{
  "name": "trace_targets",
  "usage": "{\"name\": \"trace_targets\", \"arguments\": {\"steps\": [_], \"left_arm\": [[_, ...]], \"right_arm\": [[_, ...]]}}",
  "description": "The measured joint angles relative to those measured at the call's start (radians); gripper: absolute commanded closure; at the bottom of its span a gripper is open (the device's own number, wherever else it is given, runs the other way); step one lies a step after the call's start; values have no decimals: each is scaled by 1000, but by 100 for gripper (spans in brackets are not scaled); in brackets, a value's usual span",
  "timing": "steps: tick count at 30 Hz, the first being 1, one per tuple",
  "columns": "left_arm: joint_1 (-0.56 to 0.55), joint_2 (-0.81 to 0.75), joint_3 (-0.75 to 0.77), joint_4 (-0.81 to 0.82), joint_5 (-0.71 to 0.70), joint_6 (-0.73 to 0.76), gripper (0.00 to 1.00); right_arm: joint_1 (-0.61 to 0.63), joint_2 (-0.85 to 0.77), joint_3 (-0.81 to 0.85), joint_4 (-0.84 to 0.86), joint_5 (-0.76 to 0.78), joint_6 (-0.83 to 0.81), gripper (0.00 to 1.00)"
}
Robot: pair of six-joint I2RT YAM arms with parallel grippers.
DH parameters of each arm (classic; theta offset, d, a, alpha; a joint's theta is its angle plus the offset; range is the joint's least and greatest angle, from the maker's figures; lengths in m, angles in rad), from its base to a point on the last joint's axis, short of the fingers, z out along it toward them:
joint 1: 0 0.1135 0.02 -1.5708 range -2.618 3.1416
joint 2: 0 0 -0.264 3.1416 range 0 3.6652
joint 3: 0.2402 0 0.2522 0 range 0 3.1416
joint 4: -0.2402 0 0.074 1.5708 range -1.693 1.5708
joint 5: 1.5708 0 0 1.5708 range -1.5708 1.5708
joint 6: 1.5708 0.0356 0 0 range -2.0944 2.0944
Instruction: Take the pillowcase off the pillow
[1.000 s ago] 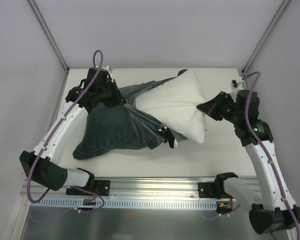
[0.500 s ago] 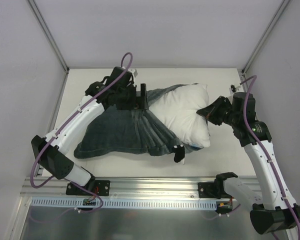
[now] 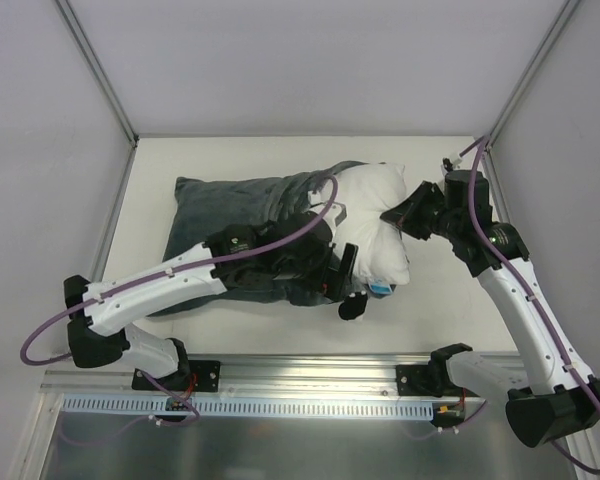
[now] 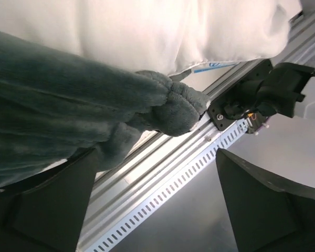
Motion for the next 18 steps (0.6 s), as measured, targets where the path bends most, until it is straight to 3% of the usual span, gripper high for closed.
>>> {"name": "trace_targets", "arguments": {"steps": [6,9,11,12,13,14,18], "left_arm": [[-50,133,-31,45,-80,-68,2],[-49,199,-31,71,-130,-96,12],[-49,234,-30,90,-149,-113,34],[-49,251,-29,103,-155,-124,50],[-49,268,-29,111,-167,-134,72],[-49,284,-29,117,-181,-146,100],[-43,305,-89,163,-201,-177,100]], "right_arm": [[1,3,12,0,0,5,99],[2,1,12,-3,2,6,99],[2,0,12,-8,7,6,99],[2,-1,12,-10,11,5,99],[2,-2,12,-11,14,5,99],[2,-3,12,-13,16,4,99],[-8,-16,14,-33,18,-6,99]]}}
